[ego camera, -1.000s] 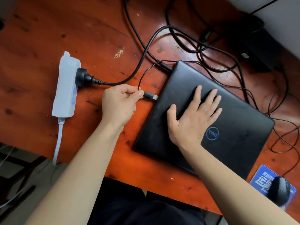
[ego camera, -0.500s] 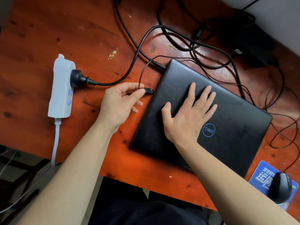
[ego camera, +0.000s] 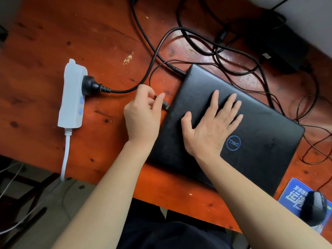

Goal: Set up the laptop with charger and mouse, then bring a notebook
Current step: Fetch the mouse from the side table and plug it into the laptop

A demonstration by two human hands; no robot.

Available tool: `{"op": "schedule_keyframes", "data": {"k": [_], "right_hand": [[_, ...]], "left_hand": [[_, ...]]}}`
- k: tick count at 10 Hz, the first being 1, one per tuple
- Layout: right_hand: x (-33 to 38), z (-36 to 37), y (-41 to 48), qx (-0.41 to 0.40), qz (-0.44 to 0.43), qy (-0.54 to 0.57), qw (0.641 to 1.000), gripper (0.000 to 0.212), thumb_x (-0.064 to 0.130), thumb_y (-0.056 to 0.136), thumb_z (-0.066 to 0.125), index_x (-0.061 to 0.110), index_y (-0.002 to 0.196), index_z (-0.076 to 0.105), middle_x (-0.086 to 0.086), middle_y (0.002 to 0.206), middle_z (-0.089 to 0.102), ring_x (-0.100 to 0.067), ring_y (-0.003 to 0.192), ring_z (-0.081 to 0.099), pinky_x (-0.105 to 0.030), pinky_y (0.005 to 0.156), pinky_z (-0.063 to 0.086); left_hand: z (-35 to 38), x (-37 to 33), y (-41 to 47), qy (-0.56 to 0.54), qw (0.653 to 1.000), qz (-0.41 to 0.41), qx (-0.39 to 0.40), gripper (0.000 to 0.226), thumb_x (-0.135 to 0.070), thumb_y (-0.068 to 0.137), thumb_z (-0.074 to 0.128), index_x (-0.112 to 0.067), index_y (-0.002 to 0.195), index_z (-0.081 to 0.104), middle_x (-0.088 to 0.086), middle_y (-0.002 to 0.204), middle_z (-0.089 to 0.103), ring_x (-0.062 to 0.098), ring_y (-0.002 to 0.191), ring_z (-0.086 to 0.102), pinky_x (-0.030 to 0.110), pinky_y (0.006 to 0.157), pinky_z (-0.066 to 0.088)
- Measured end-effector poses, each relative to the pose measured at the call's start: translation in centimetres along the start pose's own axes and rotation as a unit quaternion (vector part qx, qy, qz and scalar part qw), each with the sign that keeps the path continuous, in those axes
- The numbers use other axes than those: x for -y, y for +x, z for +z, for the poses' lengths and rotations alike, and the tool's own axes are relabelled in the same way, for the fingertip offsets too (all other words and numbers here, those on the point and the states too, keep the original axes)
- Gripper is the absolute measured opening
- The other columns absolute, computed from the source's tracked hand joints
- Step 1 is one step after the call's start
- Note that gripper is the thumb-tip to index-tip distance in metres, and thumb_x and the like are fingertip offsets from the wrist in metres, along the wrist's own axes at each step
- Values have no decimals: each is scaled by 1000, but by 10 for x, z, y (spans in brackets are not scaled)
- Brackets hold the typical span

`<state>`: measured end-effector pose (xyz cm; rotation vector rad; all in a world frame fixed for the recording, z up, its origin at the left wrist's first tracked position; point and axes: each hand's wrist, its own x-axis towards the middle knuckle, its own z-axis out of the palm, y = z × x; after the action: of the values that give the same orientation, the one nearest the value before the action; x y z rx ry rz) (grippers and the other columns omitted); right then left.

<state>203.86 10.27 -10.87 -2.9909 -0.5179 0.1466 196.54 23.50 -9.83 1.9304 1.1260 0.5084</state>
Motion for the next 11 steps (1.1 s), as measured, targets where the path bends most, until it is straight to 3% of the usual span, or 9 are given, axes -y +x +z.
{"op": "schedule_keyframes", "data": {"k": [1,2,3,4,5,6,11], "right_hand": [[0,0,0,0,2,-1,1000,87,59,84,43,16,156,18,-24,163,5,-41,151,-2,-63,119,3],[0,0,0,-2,-1,-1,1000,87,59,84,43,16,156,18,-24,163,5,-41,151,-1,-63,119,3],[0,0,0,-2,0,-1,1000,88,59,84,44,16,156,19,-24,163,5,-42,150,-1,-63,119,2],[0,0,0,1,1,-3,1000,87,59,84,44,16,156,19,-24,163,5,-42,150,-1,-62,119,2],[0,-1,0,2,2,-4,1000,87,59,84,43,16,156,19,-24,163,5,-41,150,-1,-62,119,2],[1,-1,0,3,2,1,1000,87,58,84,43,16,156,19,-24,163,5,-42,150,-1,-62,119,2],[1,0,0,0,1,-1,1000,87,57,83,43,16,156,18,-24,163,5,-41,151,-1,-62,119,3]], "left_hand": [[-2,8,4,70,989,124,26,18,-23,95,65,-7,88,68,5,75,63,17,61,57,35,54,51],[-11,20,14,72,974,199,78,19,-17,95,65,-3,106,72,13,97,62,18,72,60,28,66,53],[-23,32,20,108,932,300,173,23,-5,96,59,2,116,68,18,121,60,22,87,62,33,82,55],[-32,36,28,167,885,369,232,29,-6,98,55,2,124,63,14,134,57,26,94,57,38,83,55],[-35,34,39,157,885,367,240,27,-13,97,60,-1,120,66,13,111,63,27,91,55,42,75,55],[-34,33,42,162,887,355,248,28,-14,96,62,0,120,66,15,101,59,28,89,54,41,72,54],[-26,33,30,114,929,271,225,23,-10,94,62,2,113,68,17,99,57,30,90,54,39,83,49]]}}
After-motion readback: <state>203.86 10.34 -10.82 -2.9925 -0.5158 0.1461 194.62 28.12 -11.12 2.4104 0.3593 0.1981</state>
